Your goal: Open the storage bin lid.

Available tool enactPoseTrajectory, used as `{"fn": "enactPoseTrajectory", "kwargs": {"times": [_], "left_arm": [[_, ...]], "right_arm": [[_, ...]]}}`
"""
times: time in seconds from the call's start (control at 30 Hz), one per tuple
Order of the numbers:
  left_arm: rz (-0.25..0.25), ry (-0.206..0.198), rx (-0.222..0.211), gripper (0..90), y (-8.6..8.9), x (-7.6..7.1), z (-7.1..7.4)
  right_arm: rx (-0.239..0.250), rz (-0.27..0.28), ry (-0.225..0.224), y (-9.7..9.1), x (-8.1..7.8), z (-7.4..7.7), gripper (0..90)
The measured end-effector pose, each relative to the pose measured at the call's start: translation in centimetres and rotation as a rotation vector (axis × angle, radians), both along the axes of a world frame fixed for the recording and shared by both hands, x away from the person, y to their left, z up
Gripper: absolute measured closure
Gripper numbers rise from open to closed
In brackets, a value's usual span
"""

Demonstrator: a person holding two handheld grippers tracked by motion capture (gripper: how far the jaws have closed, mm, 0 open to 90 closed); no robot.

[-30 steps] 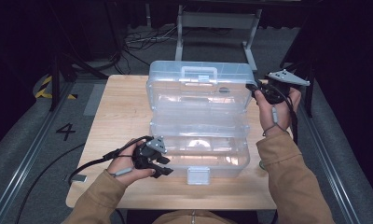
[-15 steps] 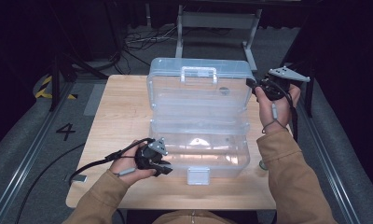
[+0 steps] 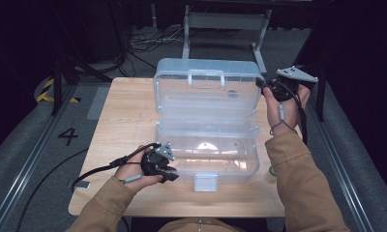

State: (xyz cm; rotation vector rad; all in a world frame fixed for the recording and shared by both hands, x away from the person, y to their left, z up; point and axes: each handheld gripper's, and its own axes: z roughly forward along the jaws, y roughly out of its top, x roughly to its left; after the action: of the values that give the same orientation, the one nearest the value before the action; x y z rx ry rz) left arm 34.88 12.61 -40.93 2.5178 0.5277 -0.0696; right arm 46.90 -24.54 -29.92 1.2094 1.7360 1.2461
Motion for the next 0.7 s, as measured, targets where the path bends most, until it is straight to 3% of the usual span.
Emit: {"fn": "enactPoseTrajectory", "kwargs": {"times": [0.47,0.7], "left_arm": [[0.009,0.006,0.039,75.2,-0.2,0.0,0.0],[0.016,-0.013,0.052,75.3,-0.2,-0.2,-0.1]], "right_arm": [[-0.011,-0.007,0.005,0.1,1.2,-0.2,80.3],[-0.014,-0.004,0.028,0.0,2.3,-0.2,80.8]]}}
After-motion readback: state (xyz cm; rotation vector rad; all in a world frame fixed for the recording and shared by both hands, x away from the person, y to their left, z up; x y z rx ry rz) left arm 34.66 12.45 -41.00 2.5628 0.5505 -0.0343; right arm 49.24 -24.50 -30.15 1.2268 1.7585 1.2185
